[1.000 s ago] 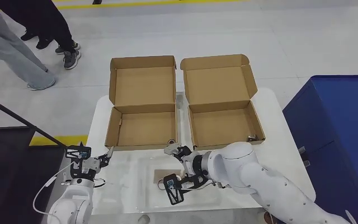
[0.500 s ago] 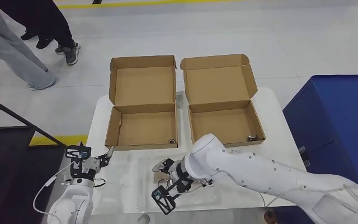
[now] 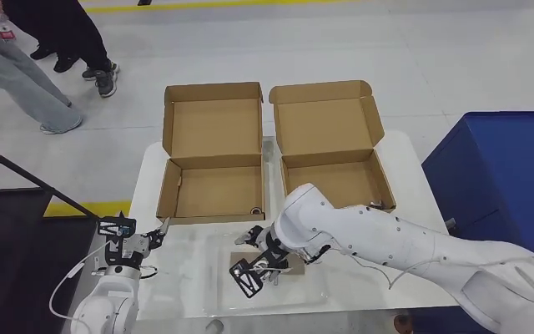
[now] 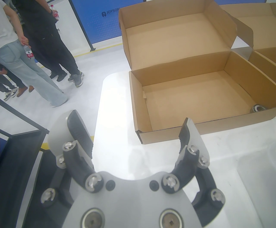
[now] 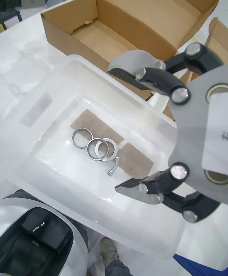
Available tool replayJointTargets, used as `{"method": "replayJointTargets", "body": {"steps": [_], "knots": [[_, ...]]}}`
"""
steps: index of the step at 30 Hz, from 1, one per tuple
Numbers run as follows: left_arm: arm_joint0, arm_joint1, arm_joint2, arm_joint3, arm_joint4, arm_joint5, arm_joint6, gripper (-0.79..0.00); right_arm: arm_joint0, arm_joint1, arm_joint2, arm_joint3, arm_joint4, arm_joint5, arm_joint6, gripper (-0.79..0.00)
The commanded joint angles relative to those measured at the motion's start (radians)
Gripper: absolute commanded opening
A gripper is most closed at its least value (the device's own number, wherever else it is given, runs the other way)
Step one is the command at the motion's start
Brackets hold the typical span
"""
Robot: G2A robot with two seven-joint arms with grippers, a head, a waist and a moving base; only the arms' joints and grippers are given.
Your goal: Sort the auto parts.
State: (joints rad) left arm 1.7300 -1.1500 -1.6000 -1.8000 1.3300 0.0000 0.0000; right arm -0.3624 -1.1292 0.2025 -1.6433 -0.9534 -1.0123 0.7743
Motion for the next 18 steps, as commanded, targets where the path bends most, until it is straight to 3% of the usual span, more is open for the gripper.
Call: {"method": "replayJointTargets", "body": {"steps": [1,2,4,18], "knots": [[0.0,0.0,0.0,0.0,0.0,0.0,0.0,0.0,0.012,-0.016,-0.018,0.022,0.035,0.0,0.02,-0.185],[0.0,0.0,0.0,0.0,0.0,0.0,0.0,0.0,0.019,-0.025,-0.031,0.028,0.054,0.0,0.016,-0.311],[0.0,0.0,0.0,0.0,0.0,0.0,0.0,0.0,0.023,-0.042,-0.033,0.054,0.065,0.0,0.033,-0.403],[0.0,0.0,0.0,0.0,0.0,0.0,0.0,0.0,-0.049,-0.171,-0.033,0.228,0.014,0.0,0.034,-0.456]]}}
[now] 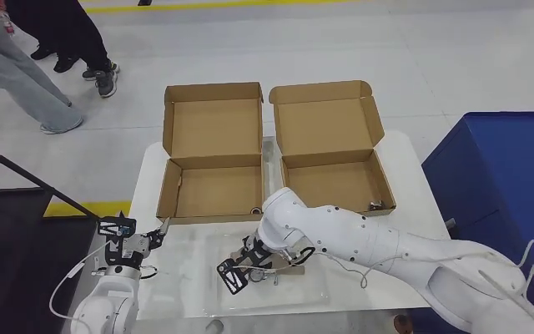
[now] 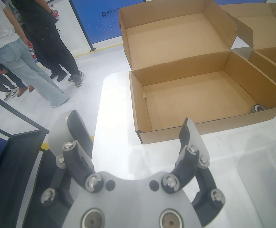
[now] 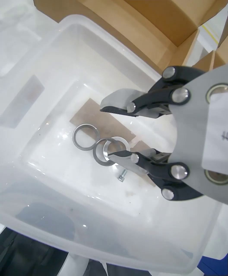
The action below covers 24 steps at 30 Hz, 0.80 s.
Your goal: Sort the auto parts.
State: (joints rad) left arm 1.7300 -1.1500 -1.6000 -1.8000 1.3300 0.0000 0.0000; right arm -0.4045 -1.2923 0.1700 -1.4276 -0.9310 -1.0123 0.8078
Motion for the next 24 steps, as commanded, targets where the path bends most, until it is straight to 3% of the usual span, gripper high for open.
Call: {"method": "replayJointTargets", "body": {"steps": [1,13,24], "knots": [[0.0,0.0,0.0,0.0,0.0,0.0,0.0,0.0,-0.015,-0.017,0.0,0.025,-0.016,0.0,0.0,-0.453],[0.0,0.0,0.0,0.0,0.0,0.0,0.0,0.0,-0.045,-0.093,0.0,0.146,-0.048,0.0,0.0,-0.489],[0.0,0.0,0.0,0.0,0.0,0.0,0.0,0.0,-0.03,-0.076,0.0,0.122,0.024,0.0,0.0,-0.483]]}}
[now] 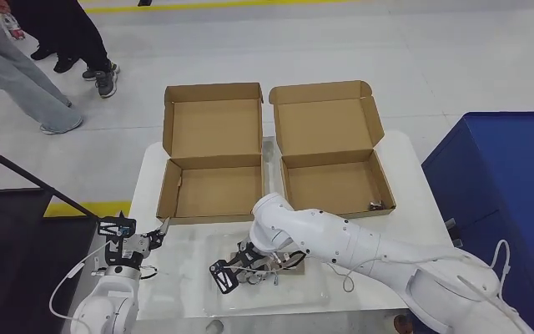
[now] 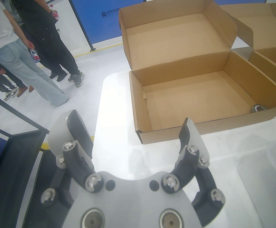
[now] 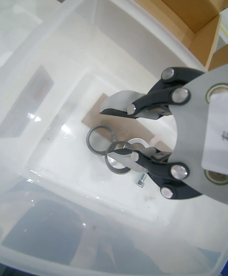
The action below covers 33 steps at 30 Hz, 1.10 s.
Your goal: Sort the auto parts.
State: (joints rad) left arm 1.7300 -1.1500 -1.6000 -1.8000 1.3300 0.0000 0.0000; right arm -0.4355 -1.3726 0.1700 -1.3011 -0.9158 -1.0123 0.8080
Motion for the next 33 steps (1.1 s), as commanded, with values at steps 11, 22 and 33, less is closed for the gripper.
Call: {"method": "replayJointTargets", "body": {"steps": [11,22,33], "knots": [[0.0,0.0,0.0,0.0,0.0,0.0,0.0,0.0,-0.012,0.028,0.0,0.013,0.023,0.0,0.0,-0.486],[0.0,0.0,0.0,0.0,0.0,0.0,0.0,0.0,-0.024,0.005,0.0,0.054,-0.001,0.0,0.0,-0.625],[0.0,0.0,0.0,0.0,0.0,0.0,0.0,0.0,-0.031,-0.021,0.0,0.095,-0.004,0.0,0.0,-0.785]]}}
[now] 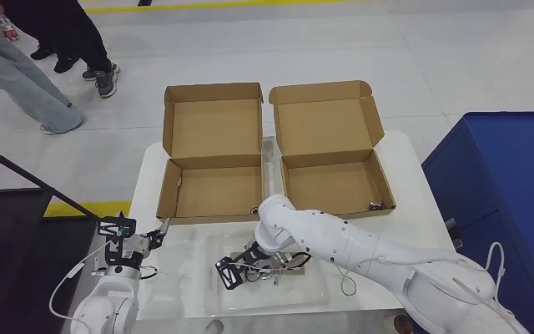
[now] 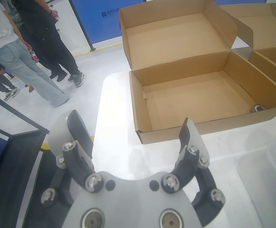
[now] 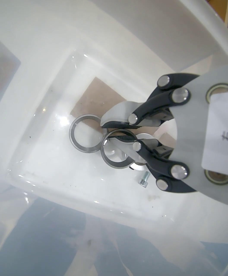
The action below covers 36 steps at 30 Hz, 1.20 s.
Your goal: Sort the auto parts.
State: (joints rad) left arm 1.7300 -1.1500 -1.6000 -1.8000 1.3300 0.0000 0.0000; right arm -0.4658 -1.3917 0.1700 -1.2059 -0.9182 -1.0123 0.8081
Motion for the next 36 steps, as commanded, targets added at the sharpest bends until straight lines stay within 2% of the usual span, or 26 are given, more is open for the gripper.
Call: {"method": "replayJointTargets", "body": {"steps": [1,6,11,20,23,27,29,32,36], "knots": [[0.0,0.0,0.0,0.0,0.0,0.0,0.0,0.0,0.0,-0.003,0.0,-0.002,-0.001,0.0,0.0,-0.785],[0.0,0.0,0.0,0.0,0.0,0.0,0.0,0.0,0.019,0.012,0.0,-0.057,0.057,0.0,0.0,-0.785],[0.0,0.0,0.0,0.0,0.0,0.0,0.0,0.0,0.061,0.067,0.0,-0.178,0.171,0.0,0.0,-0.785],[0.0,0.0,0.0,0.0,0.0,0.0,0.0,0.0,0.051,0.067,0.0,-0.191,0.173,0.0,-0.017,-0.785],[0.0,0.0,0.0,0.0,0.0,0.0,0.0,0.0,0.047,0.091,0.033,-0.282,0.233,0.0,-0.229,-0.785],[0.0,0.0,0.0,0.0,0.0,0.0,0.0,0.0,0.053,0.188,0.092,-0.375,0.194,0.0,-0.582,-0.785],[0.0,0.0,0.0,0.0,0.0,0.0,0.0,0.0,0.046,0.248,0.112,-0.401,0.107,0.0,-0.767,-0.785],[0.0,0.0,0.0,0.0,0.0,0.0,0.0,0.0,0.022,0.333,0.141,-0.426,-0.057,0.0,-1.118,-0.785],[0.0,0.0,0.0,0.0,0.0,0.0,0.0,0.0,-0.011,0.418,0.156,-0.419,-0.325,0.004,-1.621,-0.785]]}}
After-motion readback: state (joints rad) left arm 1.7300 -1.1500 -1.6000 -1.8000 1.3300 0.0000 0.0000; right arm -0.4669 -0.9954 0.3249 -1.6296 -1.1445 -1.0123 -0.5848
